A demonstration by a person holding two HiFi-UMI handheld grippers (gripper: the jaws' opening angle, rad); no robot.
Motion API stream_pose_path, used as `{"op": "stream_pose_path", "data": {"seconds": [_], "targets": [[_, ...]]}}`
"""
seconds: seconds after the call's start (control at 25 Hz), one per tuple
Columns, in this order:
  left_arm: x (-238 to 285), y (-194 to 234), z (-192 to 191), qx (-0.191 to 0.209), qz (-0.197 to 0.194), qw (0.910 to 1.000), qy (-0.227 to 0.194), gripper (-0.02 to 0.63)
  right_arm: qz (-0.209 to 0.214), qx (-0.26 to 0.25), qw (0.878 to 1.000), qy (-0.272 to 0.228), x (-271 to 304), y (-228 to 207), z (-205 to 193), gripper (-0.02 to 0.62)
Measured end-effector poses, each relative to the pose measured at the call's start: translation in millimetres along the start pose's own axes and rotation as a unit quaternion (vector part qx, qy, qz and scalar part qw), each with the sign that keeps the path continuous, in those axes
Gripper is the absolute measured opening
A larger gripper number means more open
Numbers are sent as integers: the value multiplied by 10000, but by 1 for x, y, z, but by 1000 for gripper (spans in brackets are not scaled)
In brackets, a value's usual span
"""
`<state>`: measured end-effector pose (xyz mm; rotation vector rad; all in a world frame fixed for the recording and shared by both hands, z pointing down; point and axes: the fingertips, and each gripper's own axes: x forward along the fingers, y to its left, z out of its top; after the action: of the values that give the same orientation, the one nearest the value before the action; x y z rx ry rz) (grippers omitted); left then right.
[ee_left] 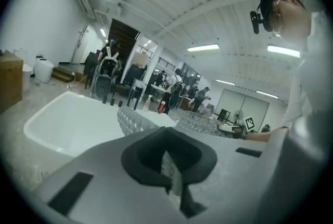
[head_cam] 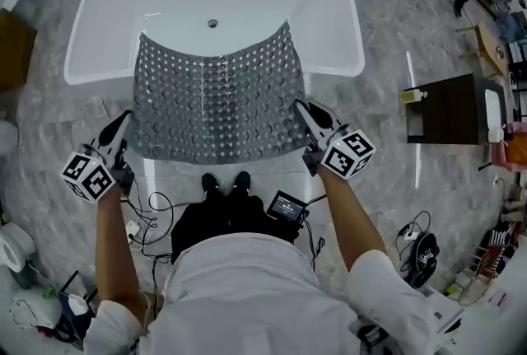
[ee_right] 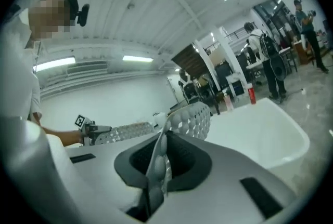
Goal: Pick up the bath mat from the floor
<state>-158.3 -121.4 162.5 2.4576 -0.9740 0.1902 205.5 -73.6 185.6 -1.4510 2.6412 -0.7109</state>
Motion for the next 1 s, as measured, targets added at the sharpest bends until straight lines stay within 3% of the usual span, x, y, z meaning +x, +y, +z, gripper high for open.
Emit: {"op": "stream_pose_path", "data": {"seconds": [0.24,0.44,0.64,1.0], "targets": [[-24,-65,107,640,-273,9941,-834,8,122,-273,9937,-1080,-25,43,100,37],[-50,-116,158,1307,-269,9824,-1304,8,104,-707,9860,-1506,-51,73,150,37],[-61,-138,179,1738,-211,9706,-1652,8,121,-848,9769,-1959,-66,84,175,37],[-74,-137,172,1469,-461,9736,-1688,8,44,-934,9794,-1791,-63,113,170,37]]}}
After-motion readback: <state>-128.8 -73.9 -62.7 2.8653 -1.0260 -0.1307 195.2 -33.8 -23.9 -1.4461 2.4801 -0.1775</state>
